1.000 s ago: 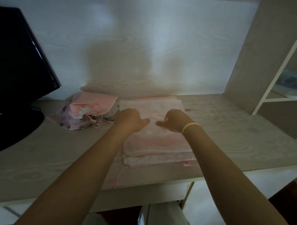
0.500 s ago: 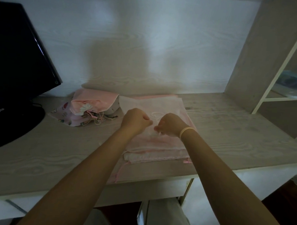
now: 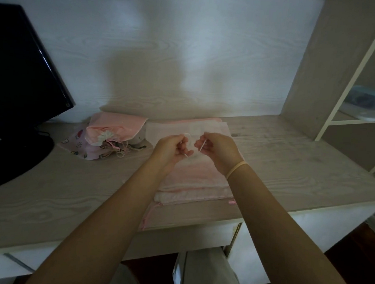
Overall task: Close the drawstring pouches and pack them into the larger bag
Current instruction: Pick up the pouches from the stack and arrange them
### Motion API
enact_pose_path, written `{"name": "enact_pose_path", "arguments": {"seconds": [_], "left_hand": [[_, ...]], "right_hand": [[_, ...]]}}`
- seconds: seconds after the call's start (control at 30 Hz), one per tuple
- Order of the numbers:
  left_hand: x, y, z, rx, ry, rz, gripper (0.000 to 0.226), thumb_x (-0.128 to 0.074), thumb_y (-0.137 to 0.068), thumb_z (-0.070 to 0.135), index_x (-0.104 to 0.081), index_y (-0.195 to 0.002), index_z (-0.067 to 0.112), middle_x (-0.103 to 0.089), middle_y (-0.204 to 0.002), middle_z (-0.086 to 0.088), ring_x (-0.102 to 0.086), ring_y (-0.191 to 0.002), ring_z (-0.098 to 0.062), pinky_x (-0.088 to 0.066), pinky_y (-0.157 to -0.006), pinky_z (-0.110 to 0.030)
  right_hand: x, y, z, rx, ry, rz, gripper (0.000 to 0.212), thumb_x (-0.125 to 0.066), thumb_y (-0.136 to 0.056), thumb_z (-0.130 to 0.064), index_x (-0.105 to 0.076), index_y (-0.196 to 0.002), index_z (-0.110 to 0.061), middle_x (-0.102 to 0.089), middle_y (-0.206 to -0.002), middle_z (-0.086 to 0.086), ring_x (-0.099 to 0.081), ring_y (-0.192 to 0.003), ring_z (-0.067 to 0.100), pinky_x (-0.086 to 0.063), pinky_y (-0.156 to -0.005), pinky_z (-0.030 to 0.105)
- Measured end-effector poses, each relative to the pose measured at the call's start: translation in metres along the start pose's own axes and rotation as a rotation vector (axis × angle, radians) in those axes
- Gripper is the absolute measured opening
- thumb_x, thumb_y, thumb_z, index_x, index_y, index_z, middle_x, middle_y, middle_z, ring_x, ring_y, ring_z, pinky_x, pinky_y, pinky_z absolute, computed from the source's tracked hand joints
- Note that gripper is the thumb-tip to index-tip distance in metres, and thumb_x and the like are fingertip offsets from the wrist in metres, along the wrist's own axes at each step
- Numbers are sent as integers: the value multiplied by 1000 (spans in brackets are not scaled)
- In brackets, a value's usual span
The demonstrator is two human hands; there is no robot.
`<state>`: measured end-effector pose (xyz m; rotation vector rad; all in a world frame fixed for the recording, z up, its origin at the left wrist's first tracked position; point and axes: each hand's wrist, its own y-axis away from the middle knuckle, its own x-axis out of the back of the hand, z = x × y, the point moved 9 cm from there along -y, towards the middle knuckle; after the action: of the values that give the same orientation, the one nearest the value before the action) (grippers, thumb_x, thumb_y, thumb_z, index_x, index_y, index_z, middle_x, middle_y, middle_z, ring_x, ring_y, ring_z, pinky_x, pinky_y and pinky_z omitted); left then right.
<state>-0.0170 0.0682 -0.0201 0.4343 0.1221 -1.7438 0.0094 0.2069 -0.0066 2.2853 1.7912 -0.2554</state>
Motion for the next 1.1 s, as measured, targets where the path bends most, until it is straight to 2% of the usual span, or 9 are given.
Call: {"name": "enact_pose_path", "arguments": {"seconds": [0.1, 0.23, 0.33, 0.43, 0.57, 0.73, 0.87, 1.03, 1.1], "left_hand": [[4, -1, 1, -32, -100, 46, 27, -45, -100, 10, -56, -76, 8, -38, -50, 3, -36, -43, -10, -42, -51, -25], [13, -3, 12, -137, -495, 178, 26, -51, -94, 15, -60, -70, 14, -43, -54, 3, -39, -51, -15, -38, -47, -23], [11, 2, 22, -228, -695, 222, 25, -54, -94, 22, -67, -74, 16, -51, -61, 2, -49, -62, -18, -47, -62, -32], [2, 8, 22, -224, -765, 126, 25, -54, -95, 21, -74, -86, 8, -54, -61, 3, -49, -58, -14, -40, -57, -26], [-17, 19, 17, -111, -748, -30, 27, -52, -90, 17, -74, -74, 15, -56, -61, 0, -47, -53, -12, -37, -55, -25], [-28, 27, 20, -116, -804, -104, 36, -61, -83, 22, -59, -48, 21, -54, -55, 0, -45, -52, -12, -37, -59, -26], [-18, 24, 21, -98, -703, -117, 34, -55, -93, 23, -64, -62, 12, -53, -58, -4, -44, -48, -11, -36, -54, -25], [-9, 15, 15, -68, -599, -77, 28, -55, -97, 23, -68, -86, 0, -60, -62, -5, -48, -50, -14, -36, -51, -24], [-4, 11, 13, -61, -566, -29, 28, -51, -100, 21, -70, -92, 2, -64, -66, -5, -51, -53, -15, -39, -51, -24]], "right_hand": [[-9, 1, 7, -95, -315, -83, 29, -43, -99, -10, -54, -73, -5, -53, -57, 6, -59, -61, 22, -54, -71, 33], [-3, -1, 18, -69, -71, -32, 25, -42, -99, -9, -47, -75, -8, -30, -49, -3, -27, -46, 14, -30, -45, 25], [-5, 1, 14, -31, -4, -43, 23, -43, -99, -9, -51, -78, -6, -42, -55, 4, -42, -49, 19, -44, -52, 30], [-7, 3, -12, 109, 123, -70, 21, -51, -96, -11, -62, -81, -2, -59, -71, 12, -60, -70, 27, -56, -76, 37], [-24, 7, -44, 295, 410, -82, 17, -64, -86, -21, -74, -82, -8, -71, -91, 12, -65, -92, 29, -54, -87, 39], [-49, 5, -47, 327, 671, -124, 27, -59, -90, -29, -74, -81, -10, -71, -81, 14, -60, -67, 16, -56, -70, 39], [-49, 3, -42, 290, 934, -127, 36, -44, -99, -30, -72, -92, -8, -69, -76, 7, -60, -56, 14, -48, -46, 22], [-37, 0, -37, 231, 1223, -141, 33, -45, -97, -30, -66, -87, -6, -65, -78, 8, -62, -72, 25, -54, -73, 36], [-32, 0, -41, 243, 1313, -121, 31, -48, -95, -29, -65, -82, -7, -64, -78, 11, -60, -73, 26, -52, -72, 35]]}}
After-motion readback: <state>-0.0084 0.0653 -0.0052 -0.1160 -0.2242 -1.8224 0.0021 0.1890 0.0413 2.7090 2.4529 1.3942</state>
